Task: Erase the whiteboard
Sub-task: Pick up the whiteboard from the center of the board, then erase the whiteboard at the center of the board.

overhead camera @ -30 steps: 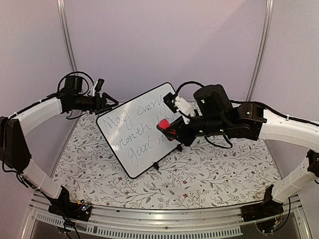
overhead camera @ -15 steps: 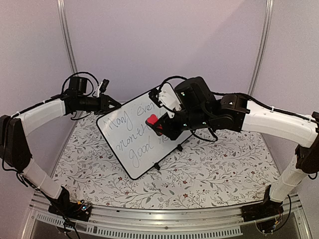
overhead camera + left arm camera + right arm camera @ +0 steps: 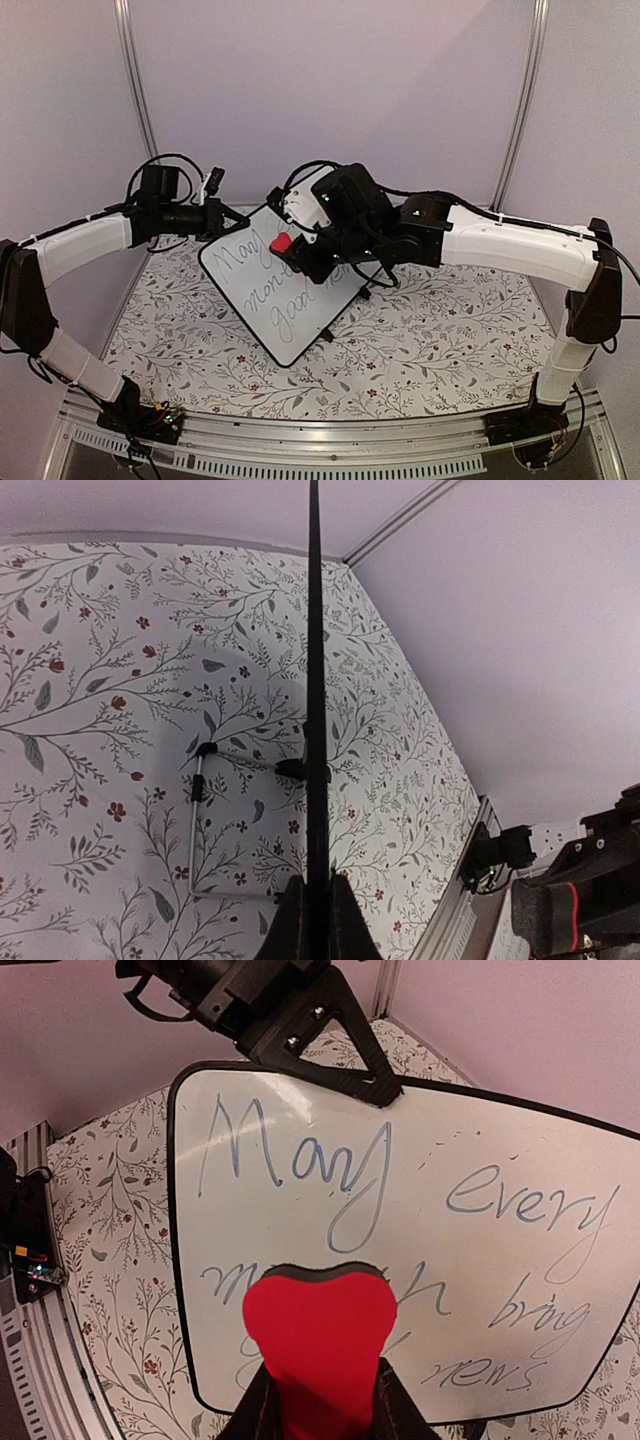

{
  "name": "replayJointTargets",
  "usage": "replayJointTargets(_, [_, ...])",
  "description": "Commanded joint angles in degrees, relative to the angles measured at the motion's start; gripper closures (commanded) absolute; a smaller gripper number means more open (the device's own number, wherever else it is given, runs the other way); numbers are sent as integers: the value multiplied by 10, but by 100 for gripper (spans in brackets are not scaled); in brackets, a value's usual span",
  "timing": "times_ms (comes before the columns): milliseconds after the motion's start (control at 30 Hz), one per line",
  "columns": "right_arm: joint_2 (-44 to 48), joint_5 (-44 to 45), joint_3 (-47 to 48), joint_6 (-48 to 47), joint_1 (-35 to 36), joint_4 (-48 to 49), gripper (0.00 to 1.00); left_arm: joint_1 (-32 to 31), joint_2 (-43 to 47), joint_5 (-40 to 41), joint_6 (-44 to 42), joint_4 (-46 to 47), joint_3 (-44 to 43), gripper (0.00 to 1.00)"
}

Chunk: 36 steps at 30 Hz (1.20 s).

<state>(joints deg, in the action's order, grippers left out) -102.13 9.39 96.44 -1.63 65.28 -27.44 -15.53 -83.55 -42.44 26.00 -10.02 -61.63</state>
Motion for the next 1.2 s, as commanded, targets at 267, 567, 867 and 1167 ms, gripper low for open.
replayJointTargets(267, [-135,47,121,3,58,13,81,-65,43,62,40,65,63,100])
replayJointTargets(567, [-185,55,161,66,68,18,82,-67,61,58,45,88,77,100])
replayJointTargets(867, [-217,85,192,95,71,27,82,-67,67,53,48,116,84,100])
replayJointTargets(1167, [-239,109,217,83,71,38,81,-67,65,45,50,122,86,100])
